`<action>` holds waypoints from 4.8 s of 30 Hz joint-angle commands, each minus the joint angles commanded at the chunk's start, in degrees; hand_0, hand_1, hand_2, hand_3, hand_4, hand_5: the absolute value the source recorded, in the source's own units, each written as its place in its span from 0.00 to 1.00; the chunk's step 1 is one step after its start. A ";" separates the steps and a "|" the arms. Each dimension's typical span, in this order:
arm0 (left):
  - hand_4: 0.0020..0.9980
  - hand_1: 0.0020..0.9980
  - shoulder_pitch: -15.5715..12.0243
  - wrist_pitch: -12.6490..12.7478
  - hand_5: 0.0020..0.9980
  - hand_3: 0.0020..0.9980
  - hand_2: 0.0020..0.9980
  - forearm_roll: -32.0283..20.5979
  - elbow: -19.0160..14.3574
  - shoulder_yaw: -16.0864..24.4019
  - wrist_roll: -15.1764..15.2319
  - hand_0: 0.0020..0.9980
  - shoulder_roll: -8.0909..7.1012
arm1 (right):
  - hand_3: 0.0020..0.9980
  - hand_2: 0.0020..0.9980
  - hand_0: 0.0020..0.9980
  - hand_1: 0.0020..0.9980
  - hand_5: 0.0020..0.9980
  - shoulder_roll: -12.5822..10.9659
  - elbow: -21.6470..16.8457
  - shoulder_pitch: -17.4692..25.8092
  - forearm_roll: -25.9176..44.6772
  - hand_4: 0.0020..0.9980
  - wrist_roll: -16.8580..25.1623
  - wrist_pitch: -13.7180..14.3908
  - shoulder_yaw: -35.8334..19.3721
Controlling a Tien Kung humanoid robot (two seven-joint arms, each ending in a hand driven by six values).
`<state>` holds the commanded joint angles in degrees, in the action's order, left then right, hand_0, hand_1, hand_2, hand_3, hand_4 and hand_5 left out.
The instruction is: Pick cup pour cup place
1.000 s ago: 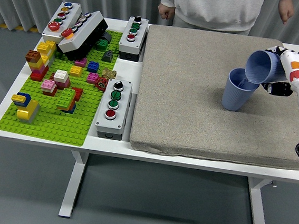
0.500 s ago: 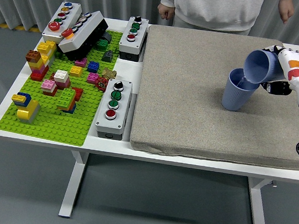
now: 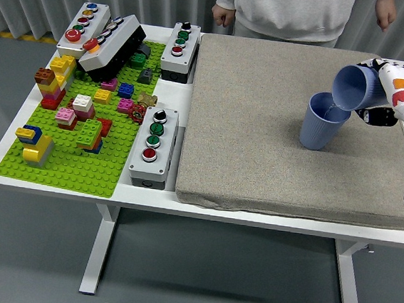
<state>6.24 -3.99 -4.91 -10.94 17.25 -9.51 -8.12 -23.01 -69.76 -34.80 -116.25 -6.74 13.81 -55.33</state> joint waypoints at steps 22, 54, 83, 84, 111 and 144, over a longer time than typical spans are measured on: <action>0.65 0.85 0.37 -0.02 0.88 0.81 0.93 0.06 0.07 0.03 0.10 0.88 -0.07 | 0.58 0.53 0.77 0.63 0.09 -1.51 0.22 -1.36 -0.70 0.77 0.11 0.43 2.67; 0.65 0.85 0.24 0.02 0.87 0.81 0.93 0.28 0.03 0.09 0.10 0.88 -0.19 | 0.58 0.53 0.79 0.64 0.09 -2.80 1.53 -3.02 -2.13 0.76 -0.48 1.76 6.40; 0.64 0.85 0.47 0.07 0.87 0.81 0.93 0.18 0.02 0.09 0.04 0.88 -0.18 | 0.57 0.54 0.81 0.64 0.07 -3.10 1.17 -4.03 -4.14 0.76 -2.40 3.52 8.21; 0.64 0.85 0.46 0.07 0.87 0.81 0.93 0.16 0.02 0.09 0.03 0.88 -0.17 | 0.57 0.54 0.81 0.64 0.07 -3.05 1.22 -3.93 -3.75 0.76 -2.36 3.53 8.00; 0.64 0.85 -0.42 0.01 0.87 0.81 0.93 -0.01 -0.17 -0.19 -0.15 0.88 0.16 | 0.57 0.54 0.79 0.65 0.08 1.56 11.78 2.68 55.31 0.76 2.39 -2.52 -21.37; 0.64 0.85 -0.08 -0.03 0.88 0.81 0.93 1.74 -0.26 0.63 -0.56 0.88 0.67 | 0.57 0.55 0.79 0.65 0.10 10.49 15.60 10.91 69.11 0.77 12.73 1.78 -18.73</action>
<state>6.16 -4.02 -3.17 -11.20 17.88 -10.07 -7.45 -12.52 -54.16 -23.88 -47.14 5.99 15.59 -74.06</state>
